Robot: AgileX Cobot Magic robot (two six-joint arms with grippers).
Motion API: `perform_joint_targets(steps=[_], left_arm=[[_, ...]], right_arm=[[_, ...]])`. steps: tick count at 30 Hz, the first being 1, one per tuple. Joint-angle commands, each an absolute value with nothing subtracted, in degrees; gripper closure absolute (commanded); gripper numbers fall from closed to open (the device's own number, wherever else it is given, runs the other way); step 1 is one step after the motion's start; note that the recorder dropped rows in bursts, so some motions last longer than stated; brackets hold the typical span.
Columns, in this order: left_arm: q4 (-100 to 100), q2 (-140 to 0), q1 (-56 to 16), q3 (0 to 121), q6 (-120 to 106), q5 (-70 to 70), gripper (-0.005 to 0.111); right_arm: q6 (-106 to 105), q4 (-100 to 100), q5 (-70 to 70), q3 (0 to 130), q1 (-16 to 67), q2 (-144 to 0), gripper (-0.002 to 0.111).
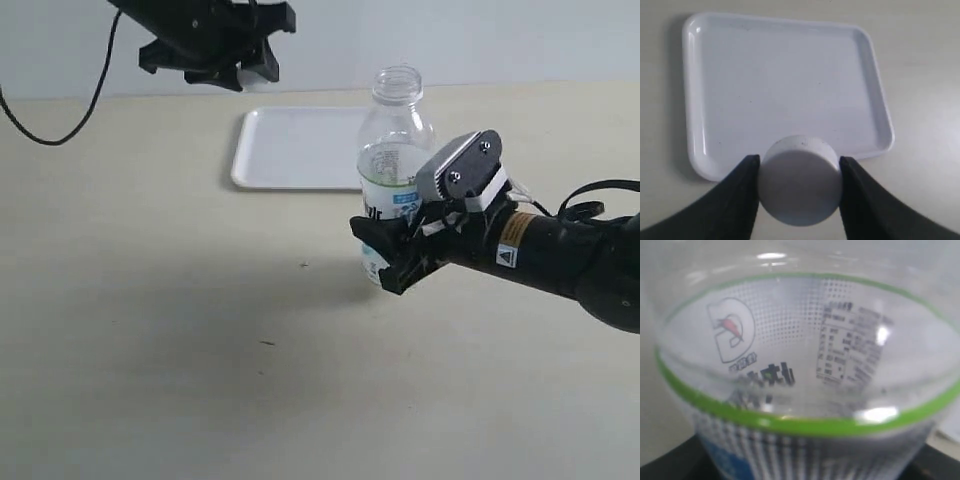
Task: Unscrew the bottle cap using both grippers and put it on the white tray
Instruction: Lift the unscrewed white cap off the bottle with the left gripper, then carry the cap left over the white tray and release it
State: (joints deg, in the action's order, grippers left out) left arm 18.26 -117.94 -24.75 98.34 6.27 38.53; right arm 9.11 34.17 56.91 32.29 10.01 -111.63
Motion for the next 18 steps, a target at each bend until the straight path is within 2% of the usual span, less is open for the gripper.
perform_joint_targets(steps=[1, 18], left_arm=[[18.0, -123.0, -24.5, 99.5, 3.4, 35.2, 0.107], [10.9, -142.1, -24.6, 127.4, 3.0, 51.9, 0.107]], right_arm=[[2.7, 35.4, 65.2, 31.3, 10.0, -112.9, 0.108], [0.0, 39.7, 67.2, 31.3, 10.0, -114.7, 0.108]])
